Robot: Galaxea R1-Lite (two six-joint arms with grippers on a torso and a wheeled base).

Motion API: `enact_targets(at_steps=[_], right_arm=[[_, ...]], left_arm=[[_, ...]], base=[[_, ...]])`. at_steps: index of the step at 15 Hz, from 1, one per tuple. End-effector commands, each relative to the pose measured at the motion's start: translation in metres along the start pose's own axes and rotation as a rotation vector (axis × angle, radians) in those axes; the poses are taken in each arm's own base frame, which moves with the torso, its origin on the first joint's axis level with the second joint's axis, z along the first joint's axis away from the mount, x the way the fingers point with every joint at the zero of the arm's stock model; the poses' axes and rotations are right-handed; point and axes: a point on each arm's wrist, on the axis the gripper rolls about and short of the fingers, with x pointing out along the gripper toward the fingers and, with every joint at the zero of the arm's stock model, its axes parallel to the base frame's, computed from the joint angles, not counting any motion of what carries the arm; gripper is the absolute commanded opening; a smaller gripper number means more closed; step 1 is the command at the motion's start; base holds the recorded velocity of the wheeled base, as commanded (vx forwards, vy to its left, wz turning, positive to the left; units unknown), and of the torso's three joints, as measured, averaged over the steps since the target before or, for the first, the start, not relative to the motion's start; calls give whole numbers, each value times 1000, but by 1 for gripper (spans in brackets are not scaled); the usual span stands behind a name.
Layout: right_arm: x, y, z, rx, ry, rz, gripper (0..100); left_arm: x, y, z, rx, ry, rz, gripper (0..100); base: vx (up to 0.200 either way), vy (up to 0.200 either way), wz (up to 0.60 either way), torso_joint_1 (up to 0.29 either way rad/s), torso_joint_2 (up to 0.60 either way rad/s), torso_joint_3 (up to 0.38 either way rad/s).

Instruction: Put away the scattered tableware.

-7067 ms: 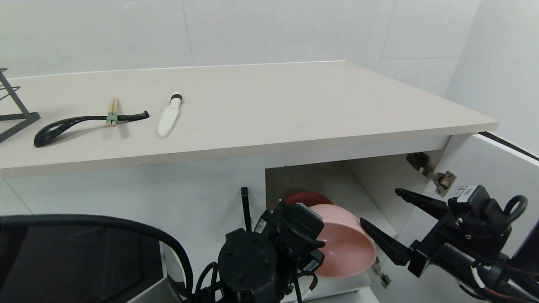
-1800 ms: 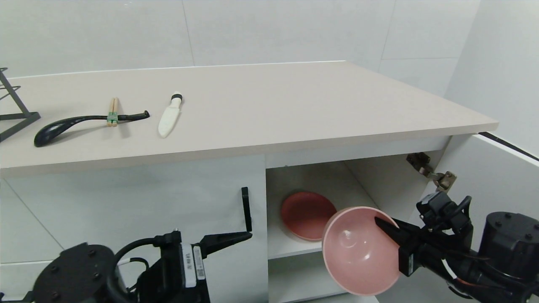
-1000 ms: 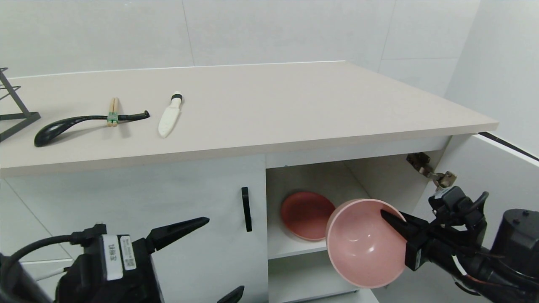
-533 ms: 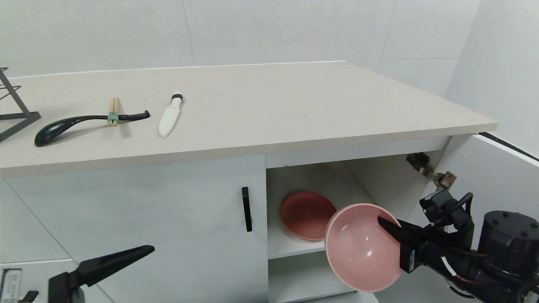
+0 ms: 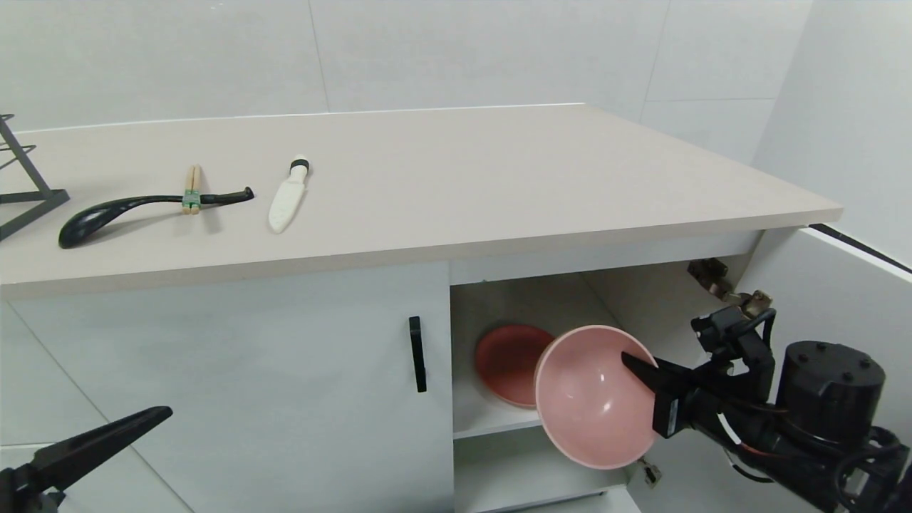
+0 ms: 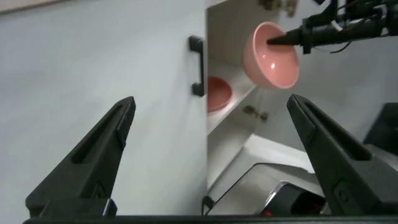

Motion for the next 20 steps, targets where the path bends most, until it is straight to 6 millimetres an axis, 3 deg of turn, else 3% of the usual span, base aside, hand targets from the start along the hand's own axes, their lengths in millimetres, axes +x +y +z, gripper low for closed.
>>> enact_targets(at_steps=[1, 4, 10, 13, 20], right_arm=[[24, -1, -2, 51, -8, 4, 0], [44, -1, -1, 81, -30, 8, 0], [82, -4, -19, 85, -5, 3, 0], [101, -8, -27, 87, -5, -2, 0], [110, -13, -31, 141, -11, -29, 0]], left_arm=[[-11, 1, -2, -20, -13, 80, 100], [-22, 0, -2, -44, -61, 142, 100], [-40, -4, -13, -85, -75, 271, 100], [-58, -15, -29, -164, -111, 361, 100], [-67, -22, -36, -180, -179, 474, 100]], base=[[0, 0, 0, 0, 0, 0], [0, 0, 0, 0, 0, 0], [0, 0, 0, 0, 0, 0], [0, 0, 0, 0, 0, 0], [0, 0, 0, 0, 0, 0]])
